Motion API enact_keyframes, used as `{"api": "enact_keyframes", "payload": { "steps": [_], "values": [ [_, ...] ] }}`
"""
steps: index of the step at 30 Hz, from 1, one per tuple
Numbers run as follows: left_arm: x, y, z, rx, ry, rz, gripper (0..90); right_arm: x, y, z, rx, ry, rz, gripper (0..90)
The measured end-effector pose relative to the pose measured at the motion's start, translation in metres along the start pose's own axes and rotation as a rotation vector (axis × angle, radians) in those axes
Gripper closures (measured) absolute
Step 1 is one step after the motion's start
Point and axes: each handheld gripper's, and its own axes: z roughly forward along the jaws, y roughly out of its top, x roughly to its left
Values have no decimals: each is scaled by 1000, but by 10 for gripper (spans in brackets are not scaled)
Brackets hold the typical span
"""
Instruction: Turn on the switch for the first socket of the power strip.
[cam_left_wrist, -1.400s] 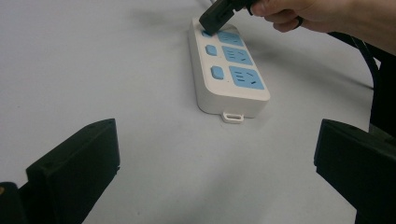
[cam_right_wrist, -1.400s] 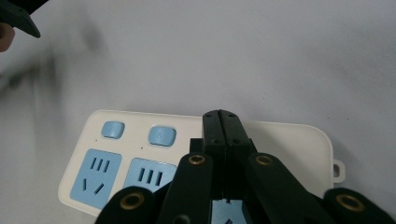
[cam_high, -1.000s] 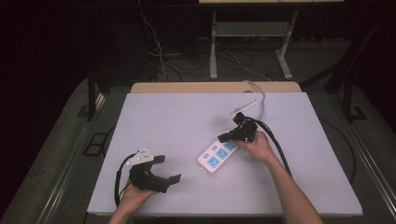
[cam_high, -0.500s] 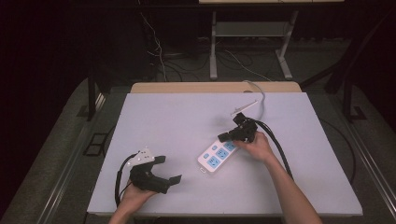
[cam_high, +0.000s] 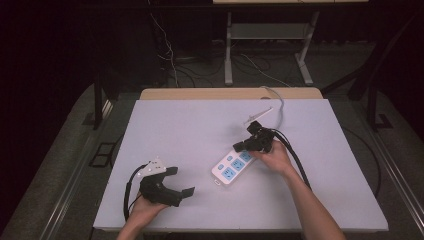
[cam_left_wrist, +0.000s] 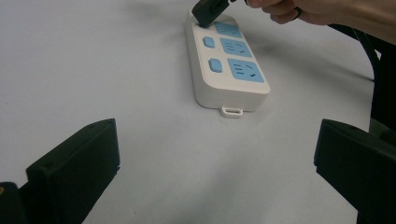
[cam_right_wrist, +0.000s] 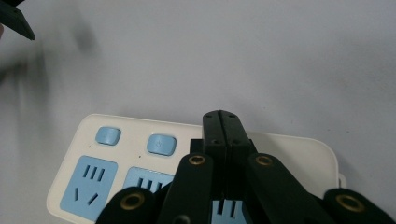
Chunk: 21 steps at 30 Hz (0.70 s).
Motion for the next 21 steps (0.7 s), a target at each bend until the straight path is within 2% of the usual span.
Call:
{"api": "enact_keyframes", "payload": {
  "steps": [5, 14, 21],
  "values": [
    [1, 0, 0, 0, -1, -3, 0, -3, 0, -6, -14, 1, 7, 900],
    [1, 0, -1, -1, 0, -3, 0, 0, 1, -21, -31, -5, -2, 900],
    [0, 0, 0, -2, -2, -4, 0, 4, 0, -35, -17, -42, -20, 900]
  ]
}}
